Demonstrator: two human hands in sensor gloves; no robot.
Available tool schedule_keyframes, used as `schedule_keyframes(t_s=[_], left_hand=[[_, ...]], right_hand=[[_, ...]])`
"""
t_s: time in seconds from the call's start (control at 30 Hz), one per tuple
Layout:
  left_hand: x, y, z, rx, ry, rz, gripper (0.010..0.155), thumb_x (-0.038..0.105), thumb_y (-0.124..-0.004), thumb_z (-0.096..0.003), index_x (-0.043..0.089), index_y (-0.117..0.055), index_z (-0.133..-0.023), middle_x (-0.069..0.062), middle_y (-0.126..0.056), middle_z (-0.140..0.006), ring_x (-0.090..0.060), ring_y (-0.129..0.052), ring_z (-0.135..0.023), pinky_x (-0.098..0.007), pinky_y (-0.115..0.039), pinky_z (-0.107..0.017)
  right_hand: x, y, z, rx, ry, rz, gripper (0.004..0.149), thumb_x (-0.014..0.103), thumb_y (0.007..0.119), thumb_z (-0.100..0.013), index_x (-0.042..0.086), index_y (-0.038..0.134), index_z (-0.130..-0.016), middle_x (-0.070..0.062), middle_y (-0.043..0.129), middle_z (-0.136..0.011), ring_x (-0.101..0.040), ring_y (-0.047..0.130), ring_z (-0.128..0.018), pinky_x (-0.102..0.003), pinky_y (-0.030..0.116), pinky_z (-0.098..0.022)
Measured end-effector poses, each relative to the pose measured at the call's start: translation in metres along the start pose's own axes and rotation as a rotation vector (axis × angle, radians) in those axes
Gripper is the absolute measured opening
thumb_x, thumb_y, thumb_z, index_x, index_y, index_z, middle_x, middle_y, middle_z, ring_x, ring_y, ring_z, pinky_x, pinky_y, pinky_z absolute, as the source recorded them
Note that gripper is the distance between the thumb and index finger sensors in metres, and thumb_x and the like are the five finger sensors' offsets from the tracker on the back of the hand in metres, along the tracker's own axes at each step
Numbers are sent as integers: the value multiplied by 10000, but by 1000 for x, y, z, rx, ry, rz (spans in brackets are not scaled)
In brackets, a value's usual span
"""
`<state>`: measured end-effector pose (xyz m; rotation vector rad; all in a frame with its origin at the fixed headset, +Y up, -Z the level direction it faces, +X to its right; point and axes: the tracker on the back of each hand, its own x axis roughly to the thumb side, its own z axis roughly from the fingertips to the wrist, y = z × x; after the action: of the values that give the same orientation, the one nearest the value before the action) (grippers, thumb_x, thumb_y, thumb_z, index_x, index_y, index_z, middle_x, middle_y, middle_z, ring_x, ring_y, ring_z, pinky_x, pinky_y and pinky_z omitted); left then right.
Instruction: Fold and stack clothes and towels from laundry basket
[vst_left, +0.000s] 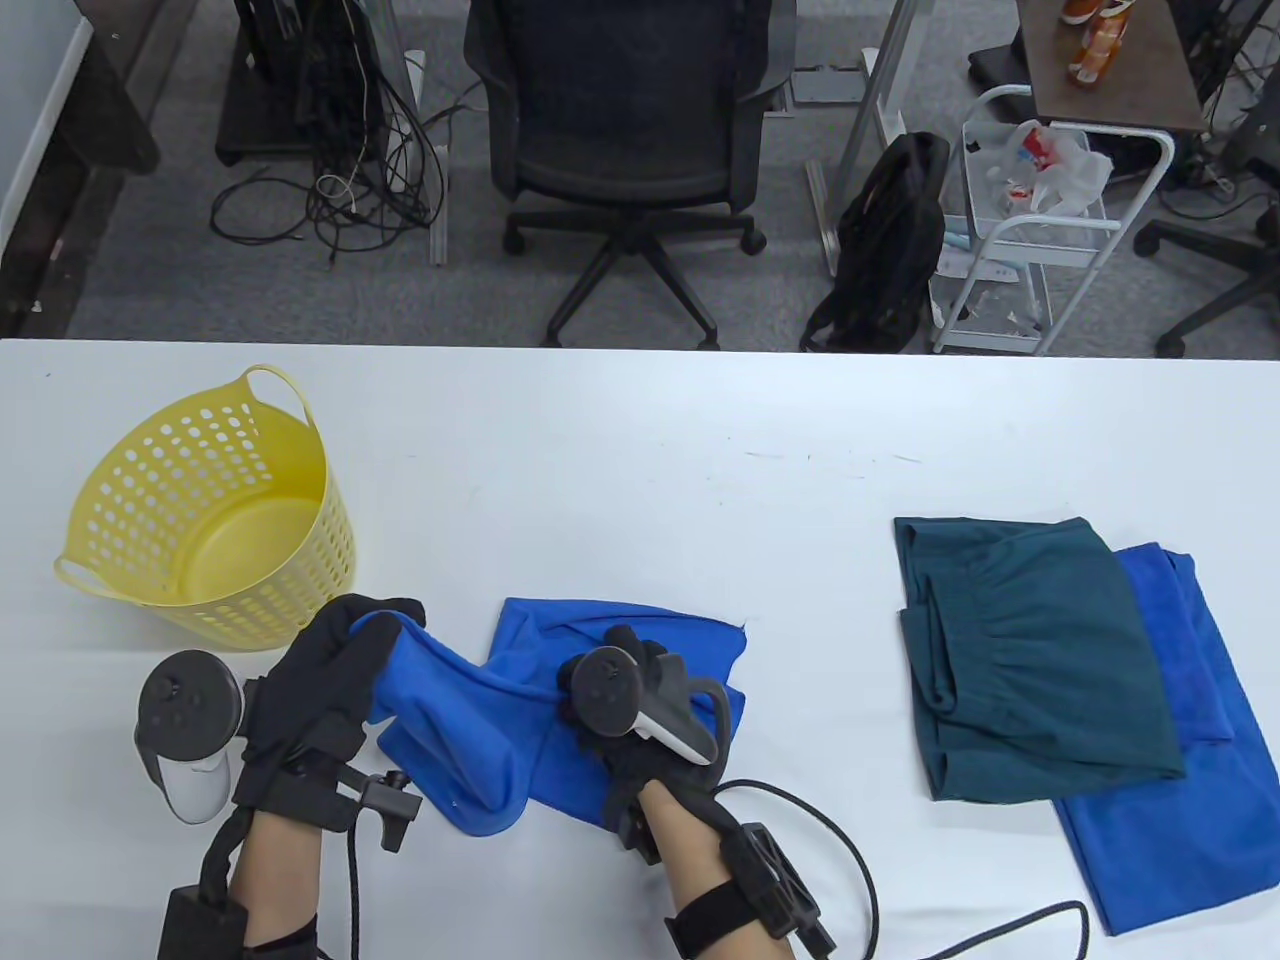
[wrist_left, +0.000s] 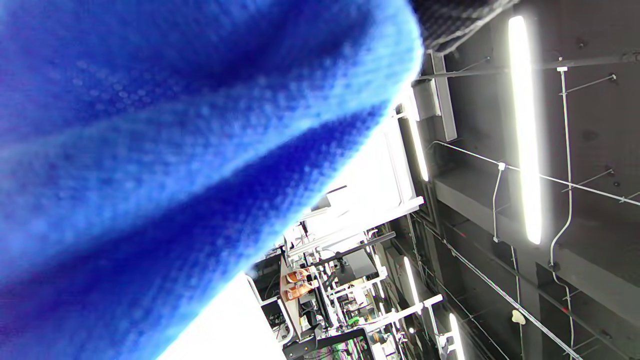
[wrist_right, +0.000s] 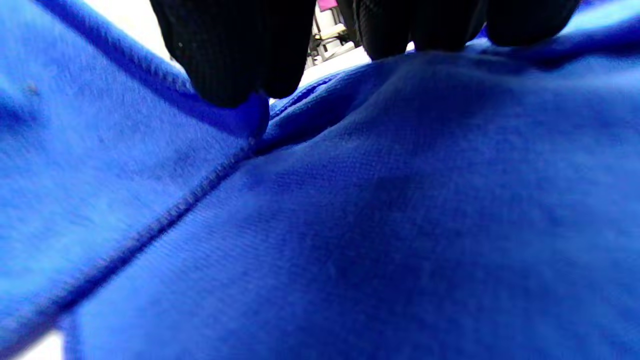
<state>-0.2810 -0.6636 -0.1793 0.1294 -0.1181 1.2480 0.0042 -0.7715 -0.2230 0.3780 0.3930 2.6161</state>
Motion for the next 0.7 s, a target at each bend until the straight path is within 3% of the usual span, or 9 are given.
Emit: schedule_keyframes(t_s=[0.07, 0.17, 0.27, 0.3, 0.43, 0.5, 0.7], left_hand=[[1, -2, 0, -11, -5, 2, 434, 529, -693, -657, 149, -793, -842, -146, -898, -953, -46, -1013, -364, -292, -906, -334], [2, -5, 0, -29, -15, 4, 436, 530, -694, -656, 149, -793, -844, -147, -898, -953, -46, -1013, -363, -293, -906, -334], [2, -5, 0, -35, -20, 13, 436, 530, -693, -656, 150, -794, -845, -146, -898, -955, -47, -1013, -366, -293, -906, -335], [2, -4, 0, -36, -20, 20, 436, 531, -691, -657, 151, -792, -847, -146, -895, -958, -47, -1013, -368, -293, -906, -337], [1, 5, 1, -17, -17, 41, 438, 527, -693, -657, 149, -787, -857, -150, -890, -967, -52, -1015, -379, -298, -905, -346], [0, 9, 1, -8, -10, 36, 442, 512, -698, -656, 137, -778, -878, -164, -872, -988, -66, -1017, -400, -311, -904, -360], [-6, 11, -4, -96, 35, -18, 470, 463, -741, -614, 135, -780, -949, -215, -826, -1056, -209, -1026, -633, -444, -875, -520]], right_hand=[[-5, 0, 0, 25, 6, -16, 633, 359, 800, -564, 127, 582, -1111, -433, 397, -1133, -658, 422, -912, -780, 457, -623], [2, 8, -3, 36, -2, 66, 640, 371, 800, -557, 161, 573, -1117, -436, 393, -1136, -664, 406, -905, -792, 436, -613], [10, 12, 0, -18, -22, 98, 384, 321, 741, -590, 186, 765, -948, -381, 451, -1135, -641, 437, -910, -785, 455, -612], [11, 11, 2, -38, -38, 85, 374, 305, 727, -590, 176, 771, -938, -371, 482, -1127, -630, 459, -911, -782, 468, -611], [-7, -21, 23, -35, -65, -148, 403, 253, 637, -635, 48, 694, -977, -366, 490, -1120, -600, 507, -917, -711, 557, -635], [-26, -42, 38, -87, -58, -279, 409, 238, 627, -639, 5, 688, -971, -354, 525, -1107, -533, 644, -894, -649, 657, -617], [-96, -83, 83, -250, -9, -624, 417, 260, 627, -655, -28, 695, -949, -365, 567, -1073, -281, 882, -671, -431, 822, -477]])
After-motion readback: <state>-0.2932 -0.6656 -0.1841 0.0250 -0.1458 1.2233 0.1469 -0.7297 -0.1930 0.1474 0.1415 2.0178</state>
